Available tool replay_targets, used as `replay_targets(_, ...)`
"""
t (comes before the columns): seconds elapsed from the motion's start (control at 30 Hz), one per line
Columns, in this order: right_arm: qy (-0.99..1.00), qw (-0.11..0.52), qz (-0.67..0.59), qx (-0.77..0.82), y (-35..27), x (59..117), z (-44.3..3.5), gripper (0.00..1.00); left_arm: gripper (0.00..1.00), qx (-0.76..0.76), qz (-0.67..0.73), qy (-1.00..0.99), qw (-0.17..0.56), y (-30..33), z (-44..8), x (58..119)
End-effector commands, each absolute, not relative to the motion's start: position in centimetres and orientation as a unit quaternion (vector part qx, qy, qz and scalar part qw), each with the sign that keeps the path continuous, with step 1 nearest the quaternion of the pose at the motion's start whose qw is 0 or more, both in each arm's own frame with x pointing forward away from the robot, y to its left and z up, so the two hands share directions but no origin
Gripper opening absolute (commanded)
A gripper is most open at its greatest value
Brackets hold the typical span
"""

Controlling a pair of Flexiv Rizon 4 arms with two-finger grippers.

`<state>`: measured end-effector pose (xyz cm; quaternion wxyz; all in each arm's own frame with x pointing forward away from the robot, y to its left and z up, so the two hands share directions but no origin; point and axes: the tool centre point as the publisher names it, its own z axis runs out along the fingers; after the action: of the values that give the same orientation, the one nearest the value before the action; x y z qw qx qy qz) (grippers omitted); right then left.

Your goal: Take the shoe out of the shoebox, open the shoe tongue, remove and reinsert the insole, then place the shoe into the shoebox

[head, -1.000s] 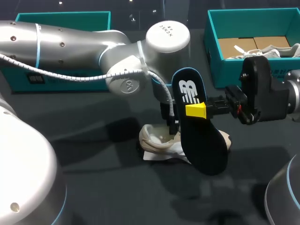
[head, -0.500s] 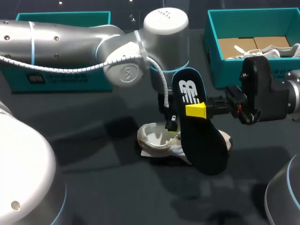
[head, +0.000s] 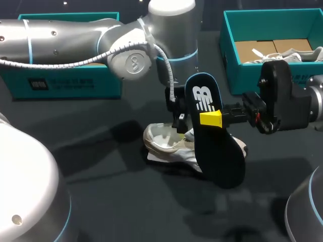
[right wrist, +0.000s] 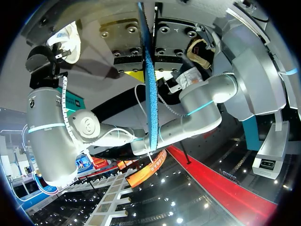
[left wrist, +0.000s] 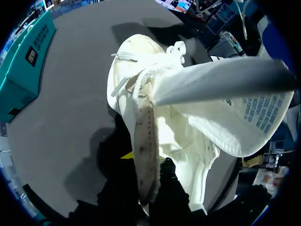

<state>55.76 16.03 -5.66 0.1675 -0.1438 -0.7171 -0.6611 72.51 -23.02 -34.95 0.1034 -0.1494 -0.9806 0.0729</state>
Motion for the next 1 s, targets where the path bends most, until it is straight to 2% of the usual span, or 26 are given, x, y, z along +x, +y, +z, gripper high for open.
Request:
replay_targets(0.03,-0.717,0.168,-0.661,-0.144,16.2,55.8,-5.8,0.0,0.0,-0.219,0.079,-0.966,0.11,-23.0,-33.9,72.8)
replay_targets(0.17,-0.717,0.168,-0.661,-0.144,16.2,55.8,-5.8,0.0,0.0,-0.373,0.074,-0.915,0.134,-23.3,-32.0,72.9)
replay_targets(0.23,-0.717,0.168,-0.661,-0.144,16.2,55.8,-5.8,0.0,0.0,-0.466,0.055,-0.877,0.104,-23.1,-31.1,71.9)
replay_targets(0.6,-0.717,0.168,-0.661,-0.144,16.2,55.8,-5.8,0.0,0.0,-0.466,0.055,-0.877,0.104,-23.1,-31.1,71.9)
replay_targets(0.8,-0.717,0.168,-0.661,-0.144,16.2,55.8,-5.8,0.0,0.0,-0.6,0.065,-0.789,0.113,-23.0,-31.1,72.0)
replay_targets(1.0,-0.717,0.168,-0.661,-0.144,16.2,55.8,-5.8,0.0,0.0,-0.656,0.048,-0.747,0.091,-22.9,-31.9,71.3)
